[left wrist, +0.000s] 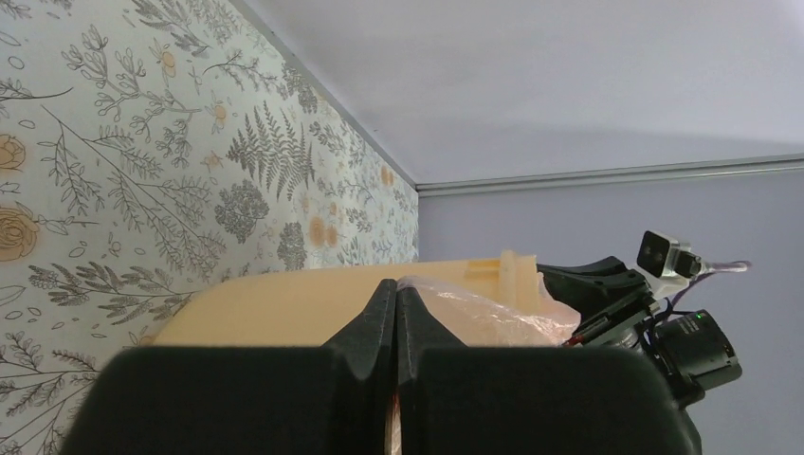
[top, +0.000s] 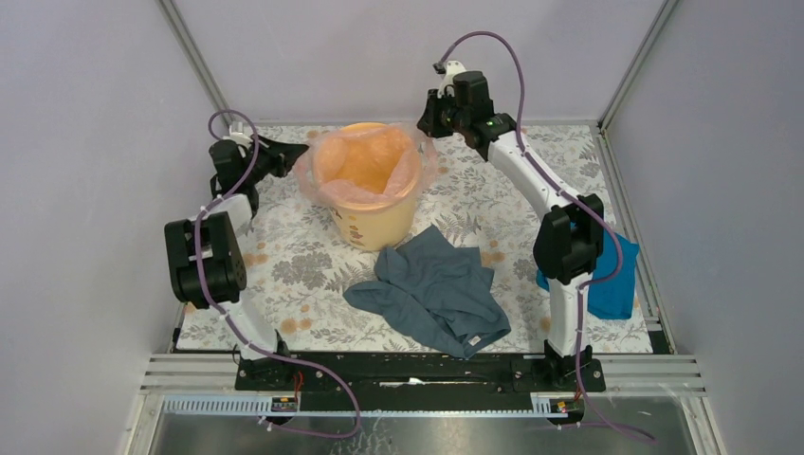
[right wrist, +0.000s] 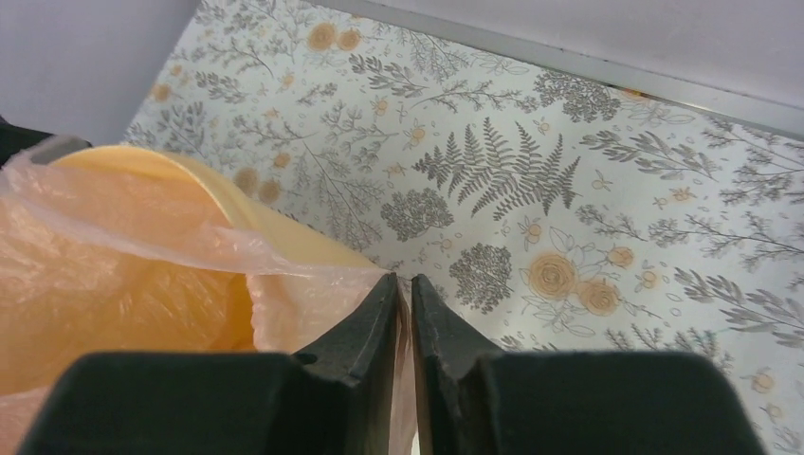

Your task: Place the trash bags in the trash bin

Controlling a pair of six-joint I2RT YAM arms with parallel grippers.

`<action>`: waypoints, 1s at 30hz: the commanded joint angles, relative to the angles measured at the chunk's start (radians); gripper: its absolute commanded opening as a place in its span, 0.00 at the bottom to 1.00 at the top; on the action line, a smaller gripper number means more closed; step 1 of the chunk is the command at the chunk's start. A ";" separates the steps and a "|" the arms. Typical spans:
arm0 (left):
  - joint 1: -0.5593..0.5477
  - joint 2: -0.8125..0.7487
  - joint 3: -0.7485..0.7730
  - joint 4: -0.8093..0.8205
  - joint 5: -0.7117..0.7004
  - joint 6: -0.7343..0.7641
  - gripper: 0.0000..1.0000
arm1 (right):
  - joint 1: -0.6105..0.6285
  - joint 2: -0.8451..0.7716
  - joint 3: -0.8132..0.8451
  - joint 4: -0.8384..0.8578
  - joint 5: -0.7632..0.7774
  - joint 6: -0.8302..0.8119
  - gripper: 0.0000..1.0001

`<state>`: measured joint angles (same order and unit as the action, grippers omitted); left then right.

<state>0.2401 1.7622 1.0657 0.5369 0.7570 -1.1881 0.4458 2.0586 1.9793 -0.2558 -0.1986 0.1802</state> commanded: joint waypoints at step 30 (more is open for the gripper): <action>-0.034 -0.051 -0.091 -0.299 -0.142 0.212 0.00 | -0.074 0.016 -0.188 0.195 -0.230 0.266 0.02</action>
<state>0.1989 1.7805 1.0389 0.2760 0.6586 -1.0412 0.3767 2.1757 1.8278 -0.1333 -0.3725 0.4019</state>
